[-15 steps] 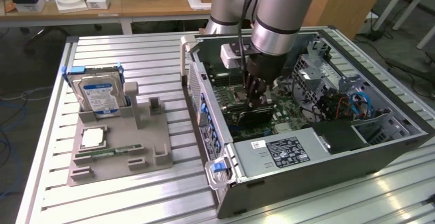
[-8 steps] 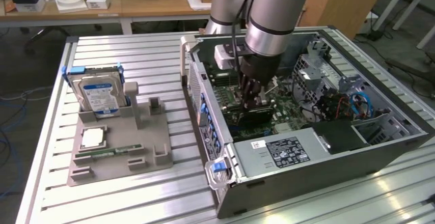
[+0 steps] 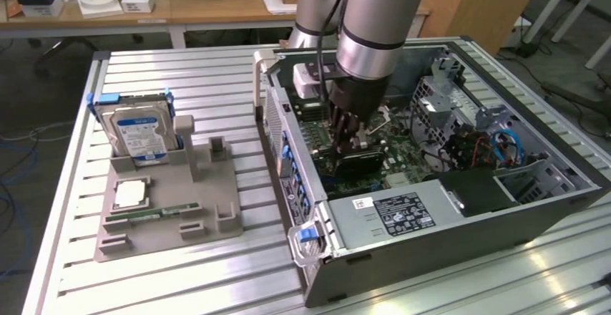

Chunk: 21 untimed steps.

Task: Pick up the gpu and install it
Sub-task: 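Insert the gpu into the slot, then press down on the gpu until it lock into place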

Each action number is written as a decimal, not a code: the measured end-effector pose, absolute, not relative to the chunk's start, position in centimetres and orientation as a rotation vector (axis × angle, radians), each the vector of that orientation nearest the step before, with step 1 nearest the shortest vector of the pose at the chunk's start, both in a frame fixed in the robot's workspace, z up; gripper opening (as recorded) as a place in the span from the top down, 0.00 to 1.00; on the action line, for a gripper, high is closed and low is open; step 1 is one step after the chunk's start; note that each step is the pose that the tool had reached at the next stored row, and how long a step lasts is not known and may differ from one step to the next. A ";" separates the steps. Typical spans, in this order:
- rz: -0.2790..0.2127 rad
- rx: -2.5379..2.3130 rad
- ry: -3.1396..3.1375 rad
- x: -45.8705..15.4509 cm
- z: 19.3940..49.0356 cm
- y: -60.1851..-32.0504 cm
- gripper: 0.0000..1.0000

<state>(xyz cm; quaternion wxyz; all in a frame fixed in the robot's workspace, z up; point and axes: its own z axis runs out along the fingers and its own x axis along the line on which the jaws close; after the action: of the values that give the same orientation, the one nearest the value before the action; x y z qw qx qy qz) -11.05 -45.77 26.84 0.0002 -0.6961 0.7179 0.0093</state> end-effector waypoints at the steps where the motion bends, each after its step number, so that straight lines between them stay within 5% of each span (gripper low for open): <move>1: 0.029 -2.187 2.255 -11.2 26.8 -45.8 0.90; 21: 0.029 -2.186 2.255 -12.1 26.8 -45.8 0.90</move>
<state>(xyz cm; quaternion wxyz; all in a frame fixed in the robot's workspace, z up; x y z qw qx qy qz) -12.06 -45.77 26.84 0.0003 -0.6961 0.7179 0.0092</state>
